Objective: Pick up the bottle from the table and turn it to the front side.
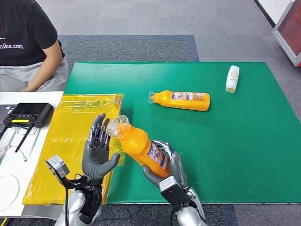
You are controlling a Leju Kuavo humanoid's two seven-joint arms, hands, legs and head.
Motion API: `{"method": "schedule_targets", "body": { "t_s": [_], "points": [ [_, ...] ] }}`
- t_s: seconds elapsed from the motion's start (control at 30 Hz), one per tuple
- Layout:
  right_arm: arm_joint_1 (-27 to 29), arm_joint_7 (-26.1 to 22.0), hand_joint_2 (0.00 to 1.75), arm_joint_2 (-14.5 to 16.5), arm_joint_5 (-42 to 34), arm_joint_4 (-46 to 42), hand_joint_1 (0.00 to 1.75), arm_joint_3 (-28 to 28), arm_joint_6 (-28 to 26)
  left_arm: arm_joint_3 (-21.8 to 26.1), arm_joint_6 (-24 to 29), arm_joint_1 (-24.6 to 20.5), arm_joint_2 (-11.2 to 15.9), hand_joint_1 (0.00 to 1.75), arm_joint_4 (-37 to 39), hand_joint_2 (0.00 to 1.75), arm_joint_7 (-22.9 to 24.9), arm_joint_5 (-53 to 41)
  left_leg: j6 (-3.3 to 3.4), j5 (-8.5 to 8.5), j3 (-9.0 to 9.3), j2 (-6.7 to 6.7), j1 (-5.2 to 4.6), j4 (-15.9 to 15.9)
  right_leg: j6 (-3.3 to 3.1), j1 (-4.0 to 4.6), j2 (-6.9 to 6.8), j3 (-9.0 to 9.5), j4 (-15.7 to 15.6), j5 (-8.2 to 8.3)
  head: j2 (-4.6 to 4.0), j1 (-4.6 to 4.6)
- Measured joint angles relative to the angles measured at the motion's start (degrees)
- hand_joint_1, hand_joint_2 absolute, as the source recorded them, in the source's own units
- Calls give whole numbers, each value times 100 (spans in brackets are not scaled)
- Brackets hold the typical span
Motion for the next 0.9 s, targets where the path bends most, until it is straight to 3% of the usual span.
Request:
{"method": "schedule_targets", "body": {
  "t_s": [0.6, 0.9],
  "points": [
    [-308, -69, 175, 24, -141, 70, 152, 69, -163, -463, -619, -451, 1, 0, 570, 175, 453, 189, 0, 0, -1, 0, 0, 0, 0, 0, 0, -2, 0, 0, 0, 1],
    [-345, -124, 175, 33, -55, 68, 163, 146, -242, -522, -649, -555, 2, 0, 738, 175, 479, 319, 0, 0, -2, 0, 0, 0, 0, 0, 0, -3, 0, 0, 0, 1]
  ]
}}
